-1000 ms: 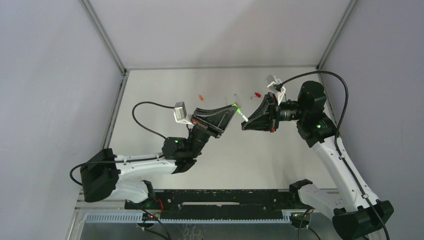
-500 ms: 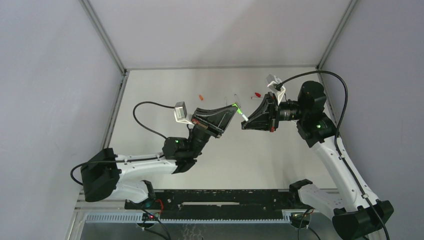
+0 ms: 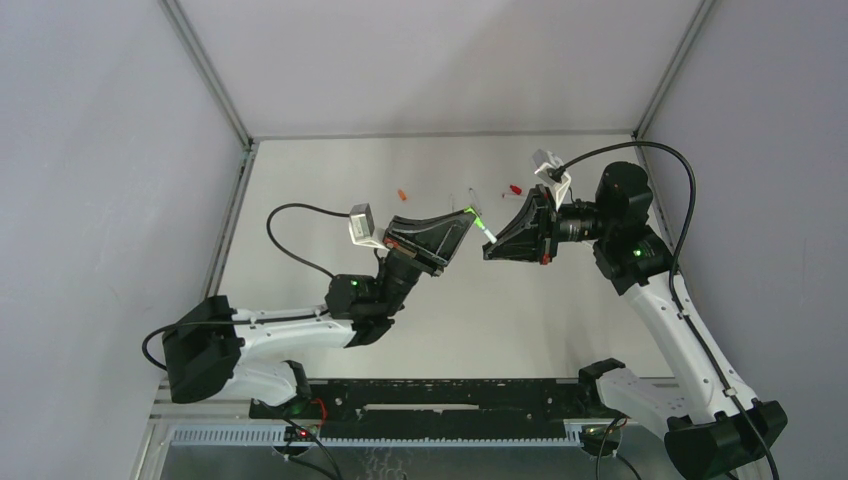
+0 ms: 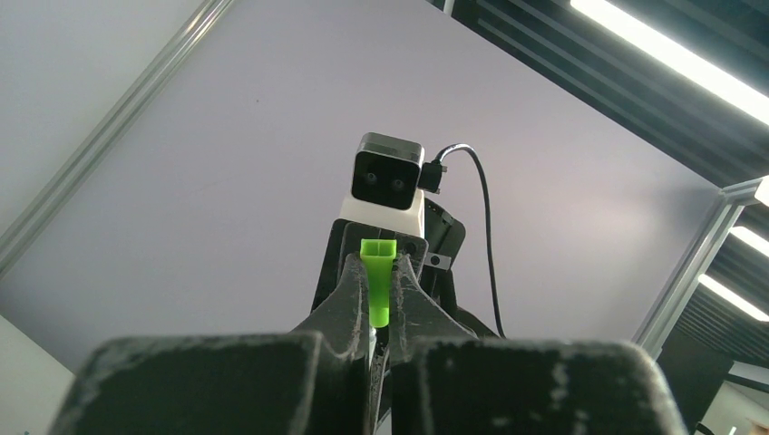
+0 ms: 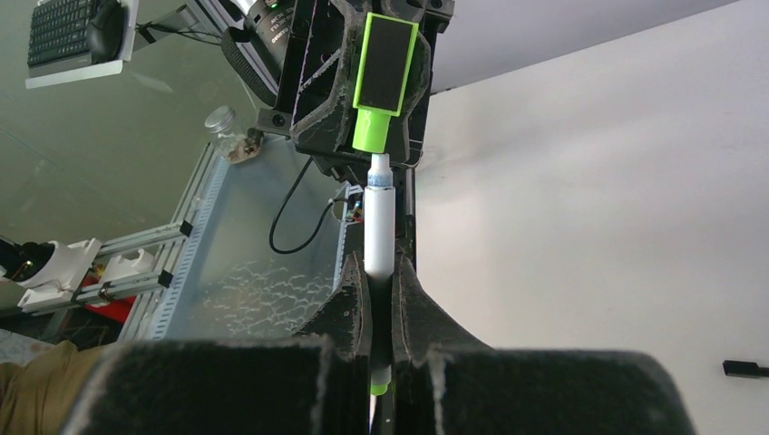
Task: Insert the pens into the pen caps
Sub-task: Insert the pen cap onto the pen.
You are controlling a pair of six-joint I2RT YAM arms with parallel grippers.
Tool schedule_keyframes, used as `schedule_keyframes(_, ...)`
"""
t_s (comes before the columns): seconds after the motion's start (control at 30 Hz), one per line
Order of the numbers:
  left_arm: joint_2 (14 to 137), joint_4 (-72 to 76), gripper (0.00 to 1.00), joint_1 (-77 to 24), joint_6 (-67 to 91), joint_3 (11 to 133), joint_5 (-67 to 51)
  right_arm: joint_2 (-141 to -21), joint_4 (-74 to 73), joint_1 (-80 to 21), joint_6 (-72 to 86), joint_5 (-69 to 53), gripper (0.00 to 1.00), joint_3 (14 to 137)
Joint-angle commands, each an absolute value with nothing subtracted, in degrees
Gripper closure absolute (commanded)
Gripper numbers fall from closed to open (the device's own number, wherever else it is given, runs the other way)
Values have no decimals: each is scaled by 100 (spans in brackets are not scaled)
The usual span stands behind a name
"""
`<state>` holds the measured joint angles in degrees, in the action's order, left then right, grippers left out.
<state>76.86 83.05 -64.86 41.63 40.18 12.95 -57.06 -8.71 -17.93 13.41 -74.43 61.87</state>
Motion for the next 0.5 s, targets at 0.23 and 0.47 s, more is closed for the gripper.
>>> schedule_keyframes(0.23,7631,8317,100,-6513,4087,3960,1390,-5623,-674,-1775,1345,-7664,100,6196)
schedule_keyframes(0.47,7629,8318,100,-6513,4160,3986,1325,-5626,-744,-1743,1358,-7404,100,6196)
